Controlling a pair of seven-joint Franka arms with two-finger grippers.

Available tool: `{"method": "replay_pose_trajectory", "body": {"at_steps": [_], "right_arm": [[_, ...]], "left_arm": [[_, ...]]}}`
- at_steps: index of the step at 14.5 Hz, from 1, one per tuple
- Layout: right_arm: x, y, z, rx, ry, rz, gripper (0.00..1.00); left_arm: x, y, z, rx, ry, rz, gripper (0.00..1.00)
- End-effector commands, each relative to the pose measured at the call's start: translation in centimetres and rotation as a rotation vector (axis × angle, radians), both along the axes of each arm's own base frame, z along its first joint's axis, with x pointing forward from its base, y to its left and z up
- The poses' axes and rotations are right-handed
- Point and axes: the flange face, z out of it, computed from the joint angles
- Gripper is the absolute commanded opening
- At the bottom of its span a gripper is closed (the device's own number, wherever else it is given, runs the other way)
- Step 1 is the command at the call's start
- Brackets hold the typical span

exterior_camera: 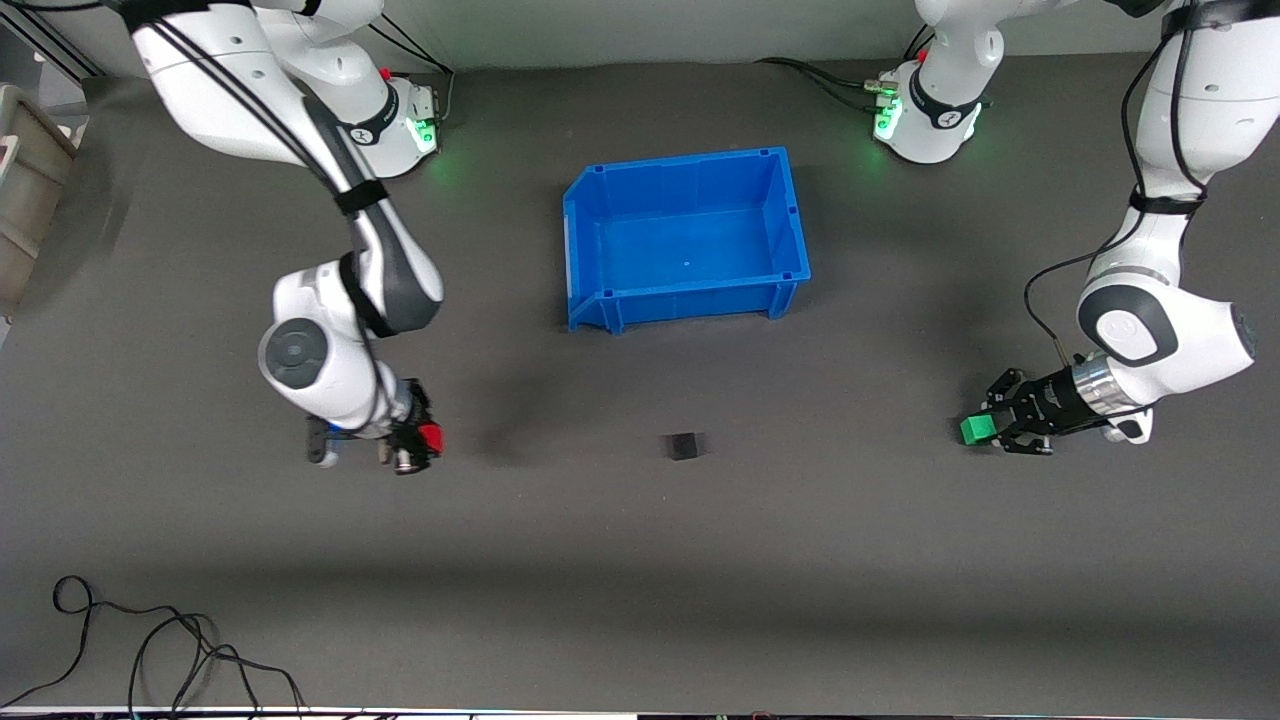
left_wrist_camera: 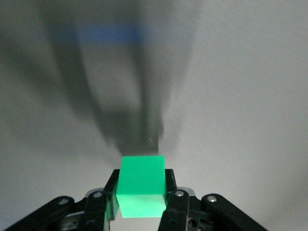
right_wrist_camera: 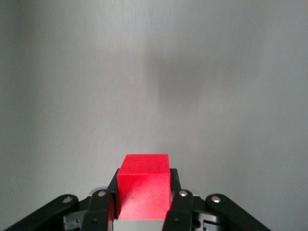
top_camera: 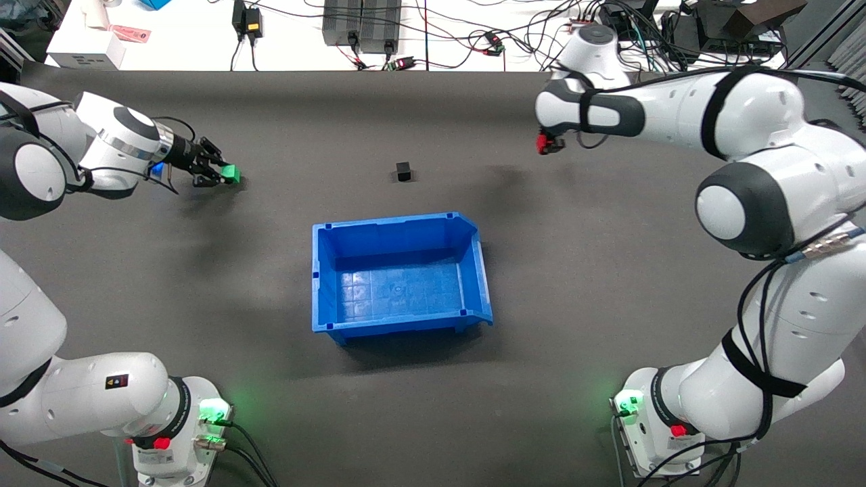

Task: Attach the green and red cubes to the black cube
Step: 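Carry the red and green cubes toward the black cube with both grippers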

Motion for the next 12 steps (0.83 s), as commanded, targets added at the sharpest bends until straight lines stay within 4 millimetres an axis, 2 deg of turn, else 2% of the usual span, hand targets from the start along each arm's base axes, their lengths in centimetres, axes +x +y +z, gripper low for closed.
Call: {"method": "replay_pose_trajectory", "body": {"at_steps": [1, 2, 4, 6, 7, 8, 9, 10, 11, 12], "right_arm": [[2.6, 4.6, -0.7, 0.068, -0.001, -0.131, 0.23], [3.2, 5.9, -0.3, 0.104, -0.006, -0.165, 0.23], [3.4, 8.0, -0.1, 0.176, 0.010, -0.233, 0.23], [1.9, 12.1, -2.0, 0.214, 0.053, -0.248, 0.22], [1.4, 14.0, -2.1, 0.233, 0.033, -0.263, 0.22], [1.6, 15.7, -3.0, 0.251, 0.024, -0.296, 0.22], [2.6, 17.6, -3.1, 0.274, 0.004, -0.325, 0.22], [3.0, 19.1, -3.7, 0.267, -0.015, -0.317, 0.21], [3.0, 19.1, -5.2, 0.229, -0.031, -0.277, 0.21], [2.3, 19.9, -6.4, 0.191, -0.045, -0.222, 0.21]], "left_arm": [[2.3, -3.2, 3.7, -0.034, -0.005, -0.017, 0.20], [3.1, -4.7, 4.4, -0.037, -0.012, -0.025, 0.20], [4.6, -8.8, 5.4, -0.039, -0.033, -0.074, 0.20], [6.0, -13.0, 5.2, -0.042, -0.025, -0.090, 0.20], [6.6, -15.8, 4.9, -0.046, -0.023, -0.107, 0.20], [7.1, -18.0, 4.7, -0.047, -0.017, -0.115, 0.20], [7.7, -20.3, 4.3, -0.050, -0.015, -0.127, 0.20], [7.9, -22.6, 4.0, -0.047, -0.015, -0.135, 0.20], [7.7, -25.0, 3.5, -0.040, -0.016, -0.139, 0.20], [7.5, -26.5, 3.0, -0.029, -0.020, -0.137, 0.20]]}}
